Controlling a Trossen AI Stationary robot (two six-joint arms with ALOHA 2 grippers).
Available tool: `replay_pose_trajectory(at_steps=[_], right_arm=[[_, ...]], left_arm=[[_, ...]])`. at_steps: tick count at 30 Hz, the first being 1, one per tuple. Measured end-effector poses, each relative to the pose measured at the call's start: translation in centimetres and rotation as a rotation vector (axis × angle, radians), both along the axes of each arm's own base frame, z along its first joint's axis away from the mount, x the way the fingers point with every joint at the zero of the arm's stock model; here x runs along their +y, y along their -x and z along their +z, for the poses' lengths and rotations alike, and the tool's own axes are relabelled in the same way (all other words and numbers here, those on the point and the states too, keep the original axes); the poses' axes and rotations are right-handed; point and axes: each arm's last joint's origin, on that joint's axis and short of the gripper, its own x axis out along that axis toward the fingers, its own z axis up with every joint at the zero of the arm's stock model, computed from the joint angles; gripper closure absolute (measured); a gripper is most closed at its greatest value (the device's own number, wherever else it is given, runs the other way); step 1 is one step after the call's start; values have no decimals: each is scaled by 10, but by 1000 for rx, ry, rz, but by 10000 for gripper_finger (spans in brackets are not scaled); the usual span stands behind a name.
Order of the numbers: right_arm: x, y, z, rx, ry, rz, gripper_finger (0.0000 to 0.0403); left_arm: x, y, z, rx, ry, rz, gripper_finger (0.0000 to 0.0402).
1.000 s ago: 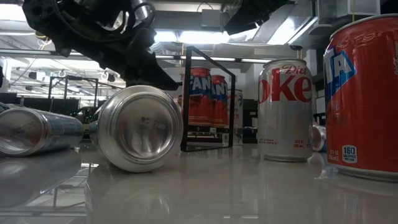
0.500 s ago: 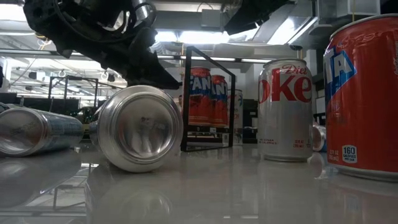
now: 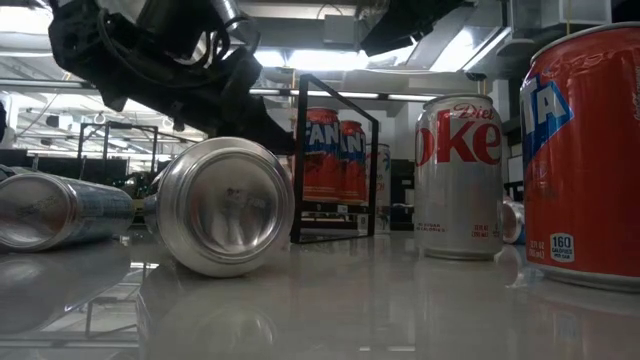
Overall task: Pick and place cans onto a shelf
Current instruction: Put the middle right red soda can on the shelf aligned with the other red soda can, then put the center red soda can on the shelf
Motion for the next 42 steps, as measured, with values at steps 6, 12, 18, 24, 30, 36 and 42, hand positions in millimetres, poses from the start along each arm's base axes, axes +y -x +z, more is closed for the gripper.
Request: replay_pose_trajectory(at_steps=[6,12,18,24,30,36,42], right_arm=[[0,0,0,0,0,0,29],[0,0,0,0,0,0,29],[0,0,0,0,0,0,29],[0,0,0,1,0,0,29],[0,0,0,1,3,-7,29],[-3,2,1,6,52,-100,29],[-7,10,8,-3,99,-141,29]], left_arm=[[4,-6,-12,-17,1,15,402],[11,-8,-15,-30,1,36,402],[14,-9,-14,-39,12,17,402],[12,-9,-14,-40,18,-6,402],[12,-9,-13,-41,17,-6,402],[12,-5,0,-55,17,-6,401],[12,7,23,-45,10,-9,401]])
